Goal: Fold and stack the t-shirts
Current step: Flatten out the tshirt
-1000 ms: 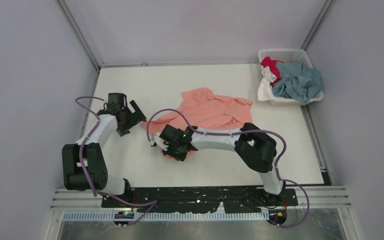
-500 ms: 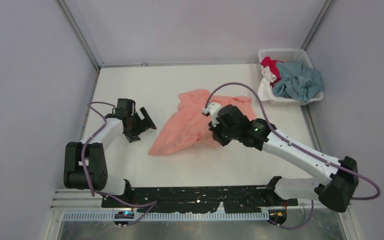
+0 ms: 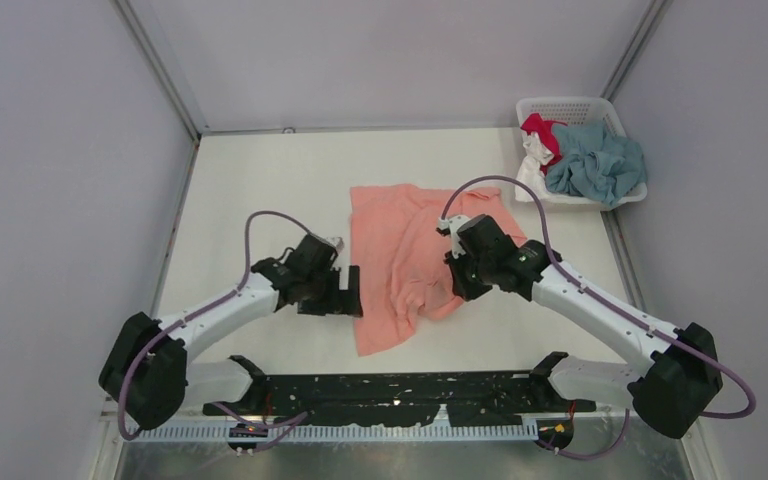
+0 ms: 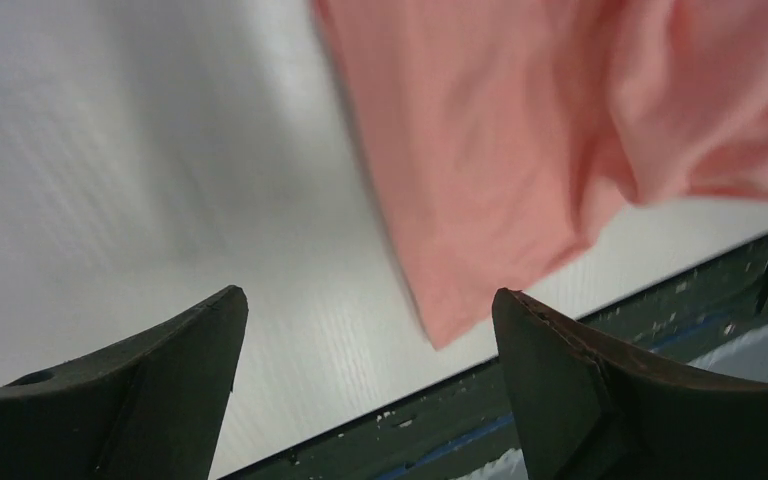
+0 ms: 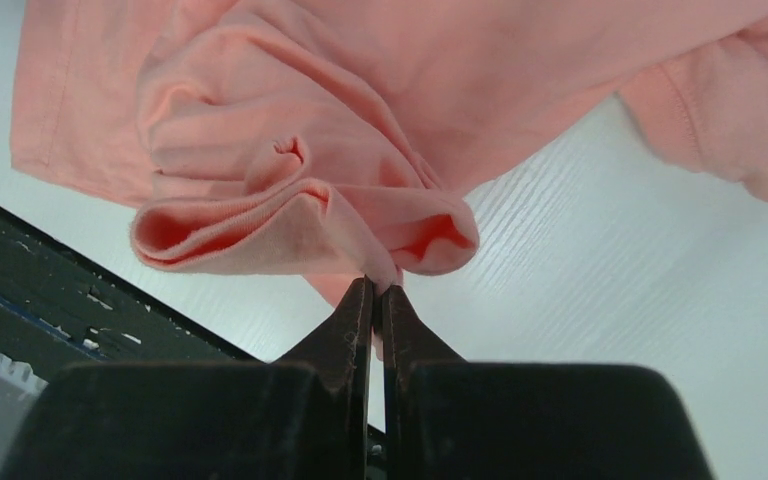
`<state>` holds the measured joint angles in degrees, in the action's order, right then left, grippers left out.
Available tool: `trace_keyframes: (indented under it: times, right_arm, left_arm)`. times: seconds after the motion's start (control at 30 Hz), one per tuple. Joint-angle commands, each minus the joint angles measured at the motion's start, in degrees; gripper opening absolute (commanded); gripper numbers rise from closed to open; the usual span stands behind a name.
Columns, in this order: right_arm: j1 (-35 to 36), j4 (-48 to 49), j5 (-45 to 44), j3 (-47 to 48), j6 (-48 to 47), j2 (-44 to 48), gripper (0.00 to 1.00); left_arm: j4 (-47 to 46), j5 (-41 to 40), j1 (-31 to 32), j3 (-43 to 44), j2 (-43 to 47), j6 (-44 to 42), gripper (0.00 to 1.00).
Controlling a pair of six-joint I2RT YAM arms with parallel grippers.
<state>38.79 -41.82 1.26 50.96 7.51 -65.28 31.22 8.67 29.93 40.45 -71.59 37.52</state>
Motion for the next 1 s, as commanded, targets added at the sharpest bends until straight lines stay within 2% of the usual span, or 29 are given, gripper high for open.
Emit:
trace_keyframes:
  times: [0.0,0.07,0.2,0.37,0.47,0.57,0.67,0.87,0.93,0.97]
  right_arm:
    - [0.2,2.2,4.2,0.0,-0.3,-0.8,0.05]
    - [0.2,2.2,4.8,-0.2,-0.7,-1.0,0.05]
    - [0.2,2.1,4.3,-0.9,-0.8,-0.5,0.05]
    - [0.2,3.1,3.8,-1.7,0.4,0.7,0.05]
    - [0.1,3.4,4.3,-2.3,0.4,0.4,0.05]
    - [0.2,3.2,3.5,-2.7,0.0,0.4,0.05]
    - [0.2,3.4,3.4,-3.2,-0.3,1.4,0.05]
    - [0.1,3.5,3.2,-3.2,-0.1,2.8,0.05]
    - [0.1,3.4,3.5,-3.1,0.3,3.0,0.06]
    - [0.1,3.3,3.5,-3.1,0.5,3.3,0.05]
  left_arm:
    - [-1.0,-1.1,14.8,-0.2,3.9,-8.9,0.94]
    - [-1.9,-2.5,18.1,-0.8,3.6,-9.7,0.94]
    - [-1.9,-1.7,20.3,0.5,-1.2,-6.3,0.89]
    - [1.3,-7.6,29.1,3.9,-7.6,-4.3,0.82]
    - [0.2,-7.3,33.1,4.5,-9.8,-2.2,0.78]
    - [-1.5,-7.9,33.9,3.9,-11.2,-0.3,0.71]
    - [0.8,-14.2,33.9,6.0,-13.6,0.6,0.65]
    - [1.4,-17.0,33.9,8.3,-18.5,1.8,0.38]
    - [0.8,-18.3,33.9,8.3,-18.7,1.7,0.17]
    - [0.8,-19.4,33.9,8.2,-18.7,2.2,0.01]
